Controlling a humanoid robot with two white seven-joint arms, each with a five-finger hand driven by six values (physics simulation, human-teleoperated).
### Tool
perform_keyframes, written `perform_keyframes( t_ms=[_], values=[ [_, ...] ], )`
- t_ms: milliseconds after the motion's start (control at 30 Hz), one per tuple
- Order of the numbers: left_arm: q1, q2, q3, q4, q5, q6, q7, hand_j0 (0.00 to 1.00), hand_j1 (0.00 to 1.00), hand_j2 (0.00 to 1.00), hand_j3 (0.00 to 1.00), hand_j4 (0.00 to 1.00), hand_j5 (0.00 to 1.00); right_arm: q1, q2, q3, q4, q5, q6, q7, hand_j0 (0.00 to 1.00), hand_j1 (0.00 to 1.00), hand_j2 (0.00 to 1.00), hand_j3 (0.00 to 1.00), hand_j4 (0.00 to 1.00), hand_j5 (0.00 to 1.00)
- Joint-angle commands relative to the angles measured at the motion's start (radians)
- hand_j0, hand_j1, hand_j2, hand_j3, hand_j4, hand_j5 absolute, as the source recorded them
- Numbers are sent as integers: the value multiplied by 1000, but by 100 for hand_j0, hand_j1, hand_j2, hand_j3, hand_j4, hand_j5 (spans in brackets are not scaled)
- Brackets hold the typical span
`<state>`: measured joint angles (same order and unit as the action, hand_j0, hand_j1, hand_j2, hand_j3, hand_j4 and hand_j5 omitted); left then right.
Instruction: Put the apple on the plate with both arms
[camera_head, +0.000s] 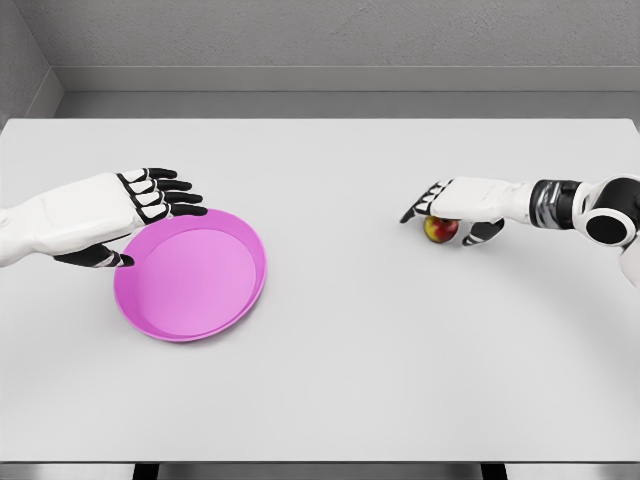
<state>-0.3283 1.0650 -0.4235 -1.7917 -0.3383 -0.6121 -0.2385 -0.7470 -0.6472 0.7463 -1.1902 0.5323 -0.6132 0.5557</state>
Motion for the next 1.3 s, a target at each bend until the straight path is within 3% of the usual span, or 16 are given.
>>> perform_keyframes(
  t_ms=[0, 200, 867, 1133, 1267],
  values=[
    [0, 1, 0, 0, 7, 1, 1, 100, 100, 100, 100, 100, 100, 0, 0, -1, 3, -3, 2, 0, 83, 83, 83, 83, 83, 83],
    [-3, 1, 2, -2, 7, 1, 1, 100, 100, 100, 100, 100, 100, 2, 0, -1, 0, -3, 2, 0, 78, 78, 78, 78, 78, 78],
    [-5, 3, 3, 0, 9, 1, 1, 100, 100, 100, 100, 100, 100, 2, -2, -7, 0, 3, 2, 1, 45, 45, 45, 45, 45, 45],
    [-5, 3, 5, 0, 9, 1, 1, 100, 100, 100, 100, 100, 100, 0, -2, -13, -12, -3, 2, 3, 42, 42, 42, 42, 42, 42],
    [-5, 4, 6, 0, 9, 1, 1, 100, 100, 100, 100, 100, 100, -9, -9, -13, -68, -6, 2, 32, 37, 37, 37, 37, 37, 37]
  ],
)
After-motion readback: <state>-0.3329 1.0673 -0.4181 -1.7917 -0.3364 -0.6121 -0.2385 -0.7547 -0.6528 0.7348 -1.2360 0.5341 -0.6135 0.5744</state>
